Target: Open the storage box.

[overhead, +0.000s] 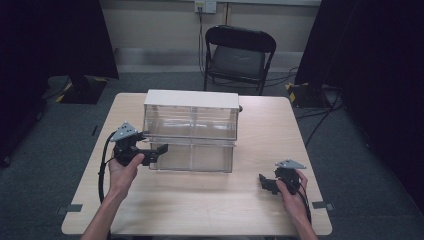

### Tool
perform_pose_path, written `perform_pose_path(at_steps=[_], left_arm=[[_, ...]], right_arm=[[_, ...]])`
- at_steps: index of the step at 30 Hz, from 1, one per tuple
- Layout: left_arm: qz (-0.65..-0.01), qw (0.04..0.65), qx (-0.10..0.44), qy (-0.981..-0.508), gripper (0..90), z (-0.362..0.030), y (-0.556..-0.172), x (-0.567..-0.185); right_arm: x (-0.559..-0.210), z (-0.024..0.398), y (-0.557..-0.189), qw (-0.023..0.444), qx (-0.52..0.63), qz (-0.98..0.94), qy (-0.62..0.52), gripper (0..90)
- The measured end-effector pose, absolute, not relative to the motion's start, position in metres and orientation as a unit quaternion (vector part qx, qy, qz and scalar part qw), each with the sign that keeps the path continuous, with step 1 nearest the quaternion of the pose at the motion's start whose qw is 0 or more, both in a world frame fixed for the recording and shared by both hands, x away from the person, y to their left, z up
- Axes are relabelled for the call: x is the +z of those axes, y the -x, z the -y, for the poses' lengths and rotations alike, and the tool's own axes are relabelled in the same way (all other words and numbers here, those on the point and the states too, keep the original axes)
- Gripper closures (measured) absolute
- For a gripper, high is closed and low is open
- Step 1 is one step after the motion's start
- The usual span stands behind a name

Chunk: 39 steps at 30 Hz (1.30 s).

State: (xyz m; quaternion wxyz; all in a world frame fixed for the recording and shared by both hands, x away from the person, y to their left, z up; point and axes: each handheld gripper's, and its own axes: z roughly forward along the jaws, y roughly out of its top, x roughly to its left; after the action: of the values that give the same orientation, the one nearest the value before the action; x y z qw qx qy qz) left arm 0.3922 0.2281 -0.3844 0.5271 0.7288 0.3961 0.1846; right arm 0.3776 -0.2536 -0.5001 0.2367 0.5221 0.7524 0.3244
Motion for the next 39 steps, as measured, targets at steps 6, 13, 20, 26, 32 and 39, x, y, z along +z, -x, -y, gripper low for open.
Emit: perform_pose_path(at_steps=[6,13,20,26,32,39], left_arm=[[-0.399,0.527,0.185,-0.727,6.0,-0.2270,-0.3919,-0.3844],[-0.399,0.527,0.185,-0.727,5.8,-0.2269,-0.3920,-0.3846],[-0.398,0.526,0.185,-0.729,5.1,-0.2266,-0.3920,-0.3842],[-0.398,0.526,0.185,-0.729,4.7,-0.2264,-0.3920,-0.3843],[-0.398,0.526,0.185,-0.729,4.5,-0.2264,-0.3921,-0.3844],[-0.396,0.527,0.182,-0.729,3.6,-0.2266,-0.3919,-0.3840]], right_arm=[[-0.5001,0.2536,-0.3776,0.237,0.324,-0.752,-0.522,13.0],[-0.5001,0.2536,-0.3776,0.236,0.325,-0.752,-0.522,13.0],[-0.5001,0.2537,-0.3777,0.237,0.325,-0.753,-0.522,13.0],[-0.5001,0.2537,-0.3777,0.236,0.325,-0.752,-0.522,13.0],[-0.5001,0.2537,-0.3777,0.236,0.325,-0.752,-0.522,13.0],[-0.5001,0.2537,-0.3777,0.237,0.325,-0.752,-0.522,13.0]])
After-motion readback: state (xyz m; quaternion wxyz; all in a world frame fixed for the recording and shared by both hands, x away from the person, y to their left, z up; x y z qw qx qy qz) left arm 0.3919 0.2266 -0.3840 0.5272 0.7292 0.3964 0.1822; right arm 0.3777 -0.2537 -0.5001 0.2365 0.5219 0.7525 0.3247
